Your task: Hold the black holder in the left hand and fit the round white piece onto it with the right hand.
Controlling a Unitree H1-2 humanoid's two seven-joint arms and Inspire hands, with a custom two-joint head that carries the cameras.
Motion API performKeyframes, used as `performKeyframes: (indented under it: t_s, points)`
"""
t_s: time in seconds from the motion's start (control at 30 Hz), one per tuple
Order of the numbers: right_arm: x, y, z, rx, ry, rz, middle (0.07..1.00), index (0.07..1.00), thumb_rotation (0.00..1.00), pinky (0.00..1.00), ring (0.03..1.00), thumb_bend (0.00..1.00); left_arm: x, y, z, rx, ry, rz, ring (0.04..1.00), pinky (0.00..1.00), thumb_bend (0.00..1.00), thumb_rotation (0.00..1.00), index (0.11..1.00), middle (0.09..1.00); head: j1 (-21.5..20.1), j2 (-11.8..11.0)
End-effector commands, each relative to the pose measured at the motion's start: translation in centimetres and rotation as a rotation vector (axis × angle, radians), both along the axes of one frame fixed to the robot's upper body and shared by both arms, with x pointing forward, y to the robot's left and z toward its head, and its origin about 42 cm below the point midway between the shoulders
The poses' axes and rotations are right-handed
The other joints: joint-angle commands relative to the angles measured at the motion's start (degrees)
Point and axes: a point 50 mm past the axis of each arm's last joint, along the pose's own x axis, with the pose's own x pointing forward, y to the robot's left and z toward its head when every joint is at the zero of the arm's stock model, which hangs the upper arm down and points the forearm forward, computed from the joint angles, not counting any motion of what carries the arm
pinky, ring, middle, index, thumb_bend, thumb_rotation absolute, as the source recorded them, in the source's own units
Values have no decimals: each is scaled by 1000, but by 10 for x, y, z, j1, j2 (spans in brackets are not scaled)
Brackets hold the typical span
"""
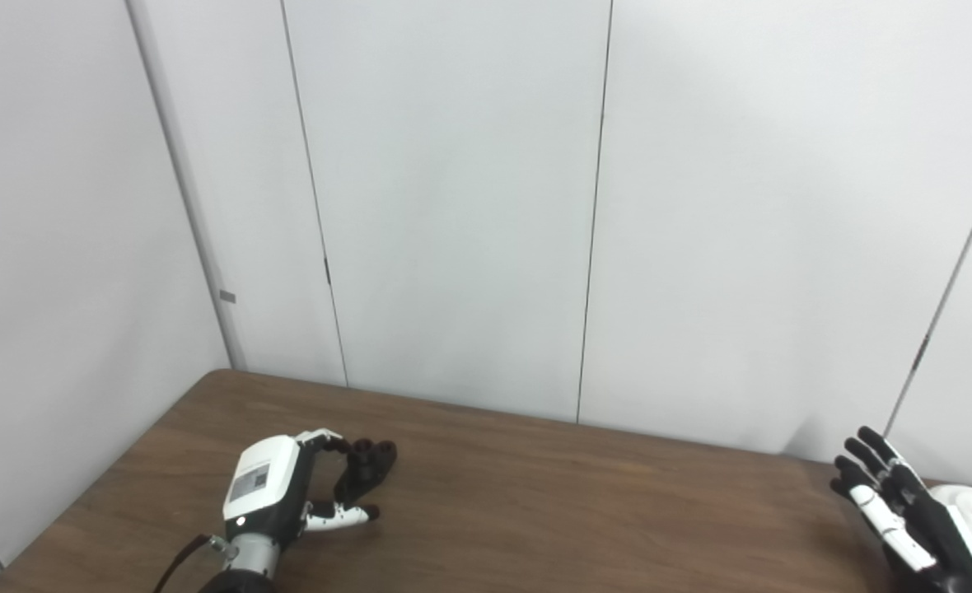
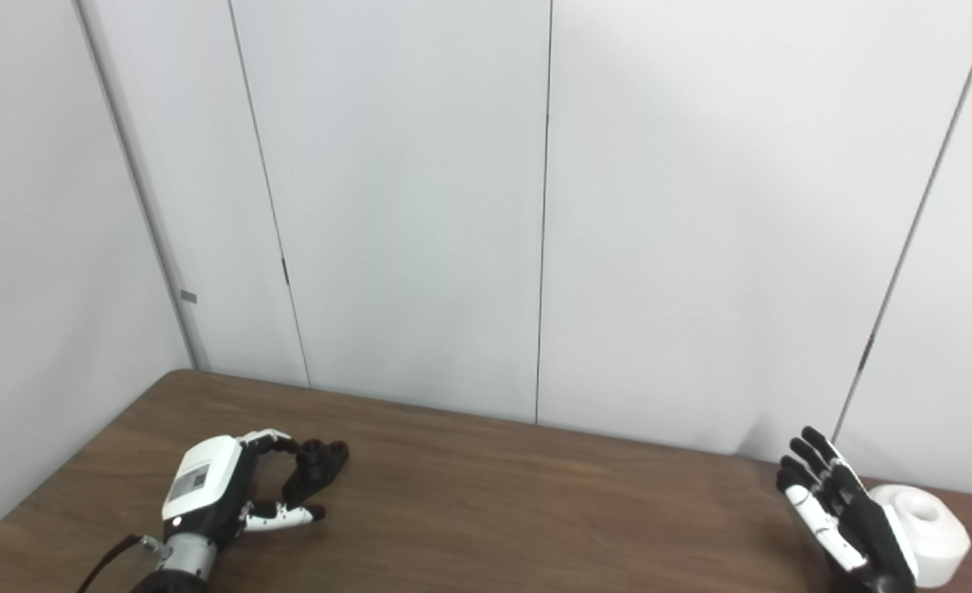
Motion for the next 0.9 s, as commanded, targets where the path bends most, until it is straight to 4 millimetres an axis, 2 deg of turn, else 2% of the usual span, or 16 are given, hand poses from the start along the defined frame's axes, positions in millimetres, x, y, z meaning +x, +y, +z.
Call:
performKeyframes:
  t_s: [0.0,0.23,0.6,0.87]
  points:
    - [-15,-4,-16,3,34,-9,904,904,432,813,874,339,14,1,24,38,-67,-1,776,746,1000,340,702,760,1,0]
    - [-20,-3,-10,33,32,-2,896,899,408,824,872,350,16,-5,19,23,-23,-10,790,737,1000,408,735,789,2,12]
    - [-19,-1,-9,4,40,3,895,893,421,821,865,363,23,-7,9,10,-4,3,786,743,1000,388,724,774,2,13]
    - [-20,-2,-8,-11,35,0,888,893,432,809,859,370,26,-10,5,-9,-46,10,754,702,977,281,681,742,3,16]
